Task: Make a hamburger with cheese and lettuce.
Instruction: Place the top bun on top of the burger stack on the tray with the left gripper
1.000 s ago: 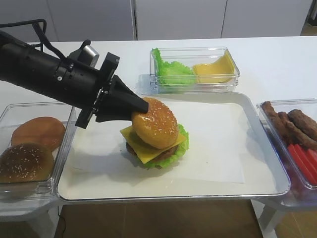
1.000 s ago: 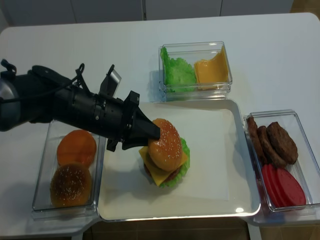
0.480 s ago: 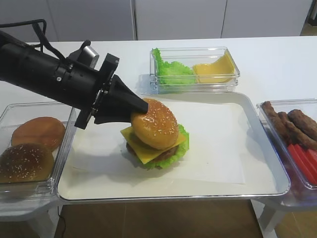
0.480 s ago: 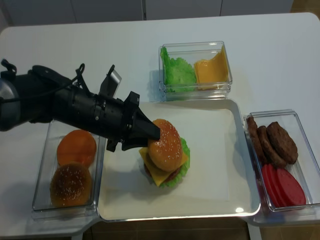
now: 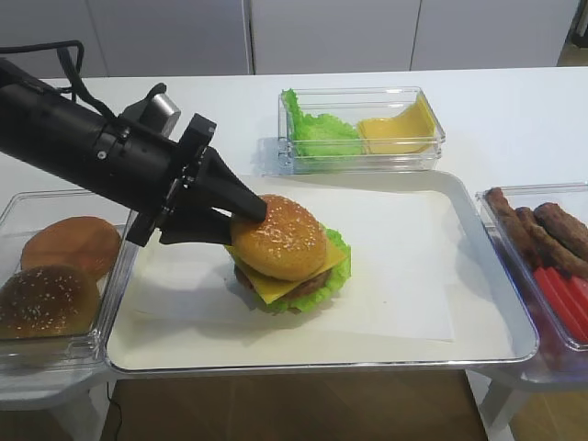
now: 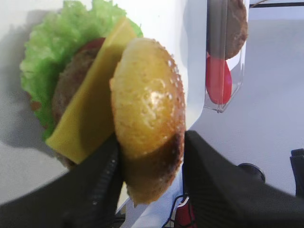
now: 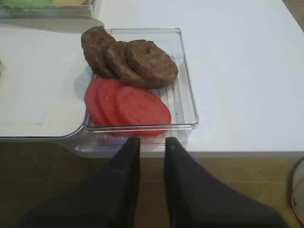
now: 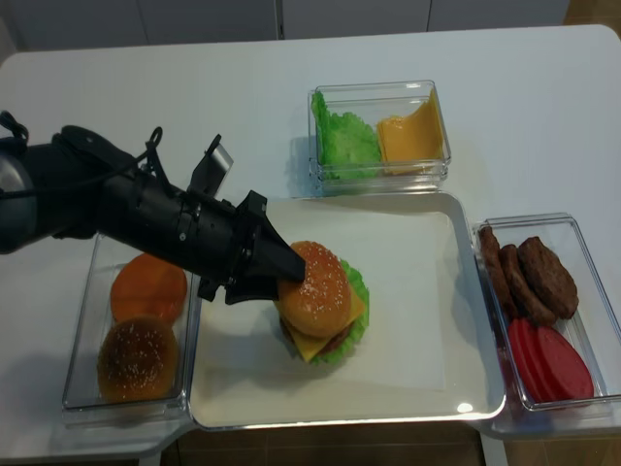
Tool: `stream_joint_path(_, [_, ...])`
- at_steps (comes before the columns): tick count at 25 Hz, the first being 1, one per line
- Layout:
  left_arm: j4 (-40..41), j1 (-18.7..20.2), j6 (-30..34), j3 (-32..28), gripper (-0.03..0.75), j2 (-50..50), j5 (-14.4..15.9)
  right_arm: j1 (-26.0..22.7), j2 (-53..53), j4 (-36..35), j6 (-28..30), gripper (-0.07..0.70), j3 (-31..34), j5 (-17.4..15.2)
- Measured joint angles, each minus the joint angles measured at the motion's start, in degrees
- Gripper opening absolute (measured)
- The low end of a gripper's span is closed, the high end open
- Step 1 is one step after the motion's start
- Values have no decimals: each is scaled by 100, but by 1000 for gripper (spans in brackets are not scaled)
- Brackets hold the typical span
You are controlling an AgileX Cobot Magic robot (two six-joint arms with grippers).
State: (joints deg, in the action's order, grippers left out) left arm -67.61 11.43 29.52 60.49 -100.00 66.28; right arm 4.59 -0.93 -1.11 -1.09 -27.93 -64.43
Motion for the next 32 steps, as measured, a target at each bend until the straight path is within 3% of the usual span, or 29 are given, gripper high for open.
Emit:
stream_joint_path(9, [143,0,0,0,369,0,-186,0,0,0,0,135,0,0])
stream_joint_path(32, [143,179,0,0,373,0,-372,0,0,0,-24,135,0,0])
